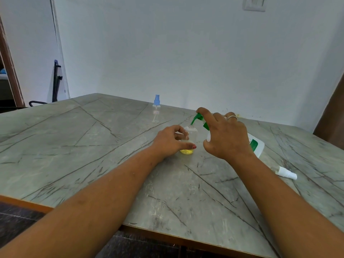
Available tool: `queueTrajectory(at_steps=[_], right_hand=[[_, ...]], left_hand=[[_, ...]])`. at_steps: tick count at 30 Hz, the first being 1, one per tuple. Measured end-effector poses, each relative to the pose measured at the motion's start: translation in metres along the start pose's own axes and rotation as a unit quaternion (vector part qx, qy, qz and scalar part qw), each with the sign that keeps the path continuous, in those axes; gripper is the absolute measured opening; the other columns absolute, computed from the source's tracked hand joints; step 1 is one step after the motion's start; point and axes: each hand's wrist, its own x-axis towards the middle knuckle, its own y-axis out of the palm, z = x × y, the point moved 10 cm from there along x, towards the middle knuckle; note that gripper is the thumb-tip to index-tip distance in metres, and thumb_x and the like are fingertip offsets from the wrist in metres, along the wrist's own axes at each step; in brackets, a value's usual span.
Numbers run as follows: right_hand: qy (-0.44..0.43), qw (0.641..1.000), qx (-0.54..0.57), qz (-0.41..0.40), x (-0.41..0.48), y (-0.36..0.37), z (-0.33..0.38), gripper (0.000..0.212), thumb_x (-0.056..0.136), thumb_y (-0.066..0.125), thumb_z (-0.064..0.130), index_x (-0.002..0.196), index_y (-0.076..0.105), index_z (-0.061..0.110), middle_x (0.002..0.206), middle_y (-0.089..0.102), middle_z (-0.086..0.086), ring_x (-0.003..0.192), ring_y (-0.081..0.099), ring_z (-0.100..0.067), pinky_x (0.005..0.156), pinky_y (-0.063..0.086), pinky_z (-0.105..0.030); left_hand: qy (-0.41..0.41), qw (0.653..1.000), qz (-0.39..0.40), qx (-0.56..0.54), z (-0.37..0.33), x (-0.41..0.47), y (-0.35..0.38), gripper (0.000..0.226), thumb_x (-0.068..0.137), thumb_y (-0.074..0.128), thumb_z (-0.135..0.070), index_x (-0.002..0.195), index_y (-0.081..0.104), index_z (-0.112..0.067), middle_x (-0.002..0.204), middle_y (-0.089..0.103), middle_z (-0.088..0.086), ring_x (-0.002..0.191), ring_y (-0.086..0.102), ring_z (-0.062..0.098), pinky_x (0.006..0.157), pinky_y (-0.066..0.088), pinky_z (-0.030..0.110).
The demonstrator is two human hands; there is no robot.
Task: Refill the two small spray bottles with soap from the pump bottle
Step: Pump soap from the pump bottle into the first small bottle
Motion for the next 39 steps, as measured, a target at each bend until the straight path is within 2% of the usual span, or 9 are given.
queueTrajectory(at_steps=[6, 14, 20, 25, 32, 39], right_hand=[[0.007, 1.000, 0.008, 0.009, 0.000, 0.006, 0.000, 0.086, 0.074, 0.064, 0.046, 0.137, 0.007, 0.037, 0.120, 0.058, -0.004, 0.103, 0.056, -0.033, 0.073, 0.053, -0.041], [0.011, 1.000, 0.014, 0.009, 0.000, 0.005, 0.000, 0.081, 0.073, 0.063, 0.045, 0.132, 0.009, 0.038, 0.121, 0.058, -0.004, 0.104, 0.054, -0.033, 0.074, 0.052, -0.040], [0.015, 0.999, 0.023, 0.021, -0.002, 0.010, -0.001, 0.089, 0.074, 0.062, 0.043, 0.139, 0.003, 0.039, 0.123, 0.057, -0.004, 0.104, 0.054, -0.033, 0.073, 0.053, -0.041], [0.021, 0.999, 0.039, 0.012, 0.000, 0.007, -0.002, 0.080, 0.072, 0.064, 0.044, 0.134, 0.014, 0.038, 0.118, 0.060, -0.004, 0.099, 0.056, -0.033, 0.072, 0.054, -0.041], [0.021, 0.999, 0.042, 0.019, -0.001, 0.011, -0.002, 0.087, 0.073, 0.064, 0.044, 0.137, 0.006, 0.040, 0.121, 0.058, -0.003, 0.100, 0.055, -0.032, 0.073, 0.056, -0.042], [0.023, 0.998, 0.050, 0.015, -0.001, 0.007, -0.003, 0.080, 0.072, 0.065, 0.043, 0.134, 0.013, 0.039, 0.118, 0.061, -0.003, 0.098, 0.056, -0.032, 0.071, 0.054, -0.042]], left_hand=[[-0.006, 1.000, 0.000, -0.006, 0.000, 0.000, 0.000, 0.045, 0.067, 0.079, -0.038, 0.102, 0.054, -0.025, 0.121, 0.063, -0.001, 0.107, 0.060, 0.016, 0.094, 0.045, 0.033], [-0.005, 1.000, -0.005, -0.001, 0.000, -0.001, 0.001, 0.048, 0.067, 0.079, -0.038, 0.106, 0.056, -0.023, 0.122, 0.062, 0.000, 0.109, 0.059, 0.017, 0.095, 0.045, 0.034], [-0.010, 1.000, -0.006, -0.003, 0.000, 0.000, 0.000, 0.047, 0.067, 0.079, -0.039, 0.105, 0.056, -0.023, 0.122, 0.062, 0.000, 0.108, 0.059, 0.017, 0.095, 0.045, 0.034], [-0.006, 1.000, -0.006, 0.000, -0.001, 0.000, 0.000, 0.050, 0.067, 0.078, -0.039, 0.108, 0.055, -0.021, 0.124, 0.061, 0.000, 0.107, 0.058, 0.017, 0.093, 0.045, 0.032], [-0.010, 1.000, -0.002, -0.010, 0.001, 0.001, 0.001, 0.045, 0.067, 0.079, -0.038, 0.104, 0.056, -0.023, 0.122, 0.061, 0.000, 0.105, 0.058, 0.016, 0.093, 0.046, 0.032], [-0.009, 1.000, -0.004, -0.007, 0.002, 0.003, 0.001, 0.047, 0.067, 0.079, -0.039, 0.104, 0.056, -0.023, 0.123, 0.061, 0.000, 0.107, 0.058, 0.016, 0.093, 0.046, 0.033]])
